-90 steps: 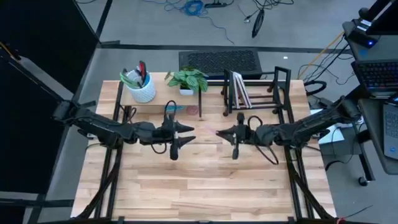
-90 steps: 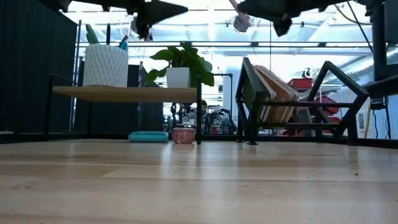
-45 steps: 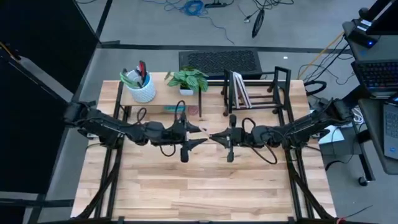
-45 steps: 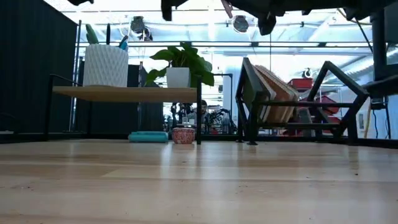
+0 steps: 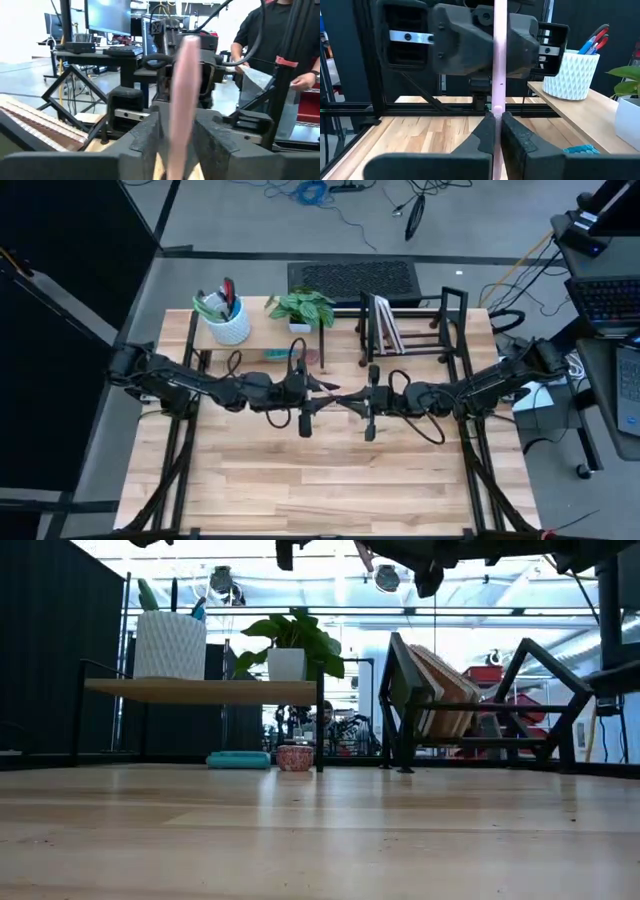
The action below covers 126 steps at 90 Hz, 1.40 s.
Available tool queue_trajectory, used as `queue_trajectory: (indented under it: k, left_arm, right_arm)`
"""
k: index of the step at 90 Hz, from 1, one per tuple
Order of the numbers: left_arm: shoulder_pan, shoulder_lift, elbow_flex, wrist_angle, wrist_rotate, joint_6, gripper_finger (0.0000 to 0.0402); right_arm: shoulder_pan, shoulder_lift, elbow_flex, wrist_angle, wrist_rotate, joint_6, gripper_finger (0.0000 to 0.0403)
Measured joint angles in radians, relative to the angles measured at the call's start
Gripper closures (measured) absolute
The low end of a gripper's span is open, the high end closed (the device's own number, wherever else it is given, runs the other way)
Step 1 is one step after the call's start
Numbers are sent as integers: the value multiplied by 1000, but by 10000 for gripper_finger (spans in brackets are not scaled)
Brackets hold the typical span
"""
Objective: Stock shelves
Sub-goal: Put the pink pen into the white pen holder
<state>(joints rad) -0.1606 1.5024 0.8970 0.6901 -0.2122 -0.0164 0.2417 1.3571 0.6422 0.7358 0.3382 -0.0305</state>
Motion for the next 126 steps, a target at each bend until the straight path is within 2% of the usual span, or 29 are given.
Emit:
queue_trajectory:
  k: [7, 11, 26, 35, 52, 64, 77, 92, 105, 119, 126]
  left_arm:
    - [3, 0, 0, -9, 3, 13, 376]
    - [2, 0, 0, -15, 3, 27, 388]
    - [4, -4, 0, -44, -5, 59, 390]
    - [4, -44, 0, -105, -56, 93, 394]
    - [4, -214, 0, -208, -293, 268, 394]
    - [10, -354, 1, -195, -539, 474, 394]
    - [81, -465, 32, -199, -736, 616, 393]
    - [205, -494, 145, -302, -914, 736, 393]
    - [314, -494, 217, -489, -953, 689, 393]
    - [427, -510, 225, -753, -941, 457, 393]
    - [475, -517, 225, -914, -883, 291, 393]
  right_arm:
    - [0, 0, 0, 0, 3, 26, 394]
    - [0, 0, 0, -2, 2, 34, 385]
    - [-5, -35, 0, -24, 2, 48, 322]
    - [-5, -86, 0, -68, 1, 47, 277]
    - [-8, -211, 0, -279, 31, 31, 222]
    - [-30, -235, 0, -392, 31, 72, 213]
    - [-60, -174, 0, -436, 31, 154, 215]
    - [-79, -36, 0, -374, 31, 237, 222]
    - [-75, 71, 0, -294, 29, 326, 222]
    - [-54, 157, 0, -189, 26, 392, 222]
    - [-43, 182, 0, -150, 26, 410, 222]
